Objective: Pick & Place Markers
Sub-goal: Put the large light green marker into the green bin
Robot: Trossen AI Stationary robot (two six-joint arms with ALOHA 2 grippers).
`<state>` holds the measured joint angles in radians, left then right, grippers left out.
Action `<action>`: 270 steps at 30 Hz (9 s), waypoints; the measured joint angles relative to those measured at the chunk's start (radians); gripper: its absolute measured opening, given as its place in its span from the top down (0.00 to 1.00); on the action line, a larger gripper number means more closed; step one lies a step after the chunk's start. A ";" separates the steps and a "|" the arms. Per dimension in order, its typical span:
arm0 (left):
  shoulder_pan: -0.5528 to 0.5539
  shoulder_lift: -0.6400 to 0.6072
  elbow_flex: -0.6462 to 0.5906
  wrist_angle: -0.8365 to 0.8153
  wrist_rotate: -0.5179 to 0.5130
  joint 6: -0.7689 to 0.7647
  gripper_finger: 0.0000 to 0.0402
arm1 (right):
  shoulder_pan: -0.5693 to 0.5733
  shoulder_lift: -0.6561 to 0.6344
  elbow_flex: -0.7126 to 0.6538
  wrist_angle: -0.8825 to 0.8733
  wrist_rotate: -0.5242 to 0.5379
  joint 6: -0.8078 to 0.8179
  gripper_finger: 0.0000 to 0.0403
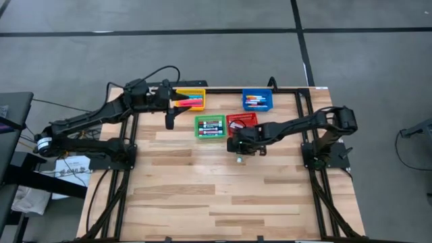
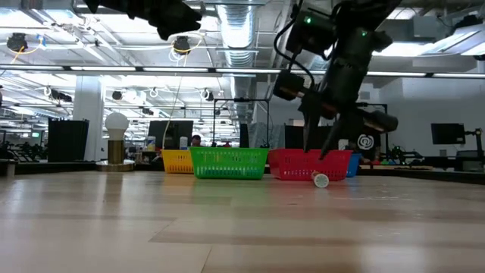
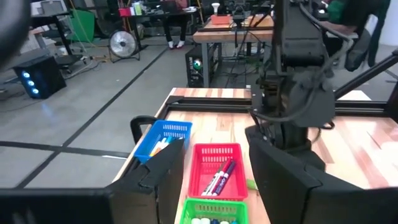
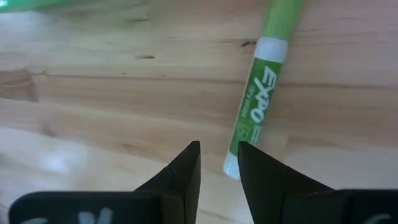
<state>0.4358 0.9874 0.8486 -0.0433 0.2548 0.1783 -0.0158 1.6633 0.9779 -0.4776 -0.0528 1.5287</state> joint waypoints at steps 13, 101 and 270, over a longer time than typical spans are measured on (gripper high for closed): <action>0.032 0.000 0.000 0.000 0.000 0.000 0.55 | 0.000 0.044 0.000 0.000 0.027 -0.017 0.76; -0.104 0.064 0.001 0.219 0.181 -0.540 0.42 | 0.021 -0.251 0.180 0.467 0.260 -0.799 0.87; -0.015 0.832 0.381 -0.321 0.130 0.184 0.84 | -0.209 -0.755 -0.186 0.532 0.119 -1.278 0.71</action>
<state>0.4211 1.8198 1.2297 -0.3646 0.3850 0.3626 -0.2253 0.9083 0.7921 0.0540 0.0658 0.2510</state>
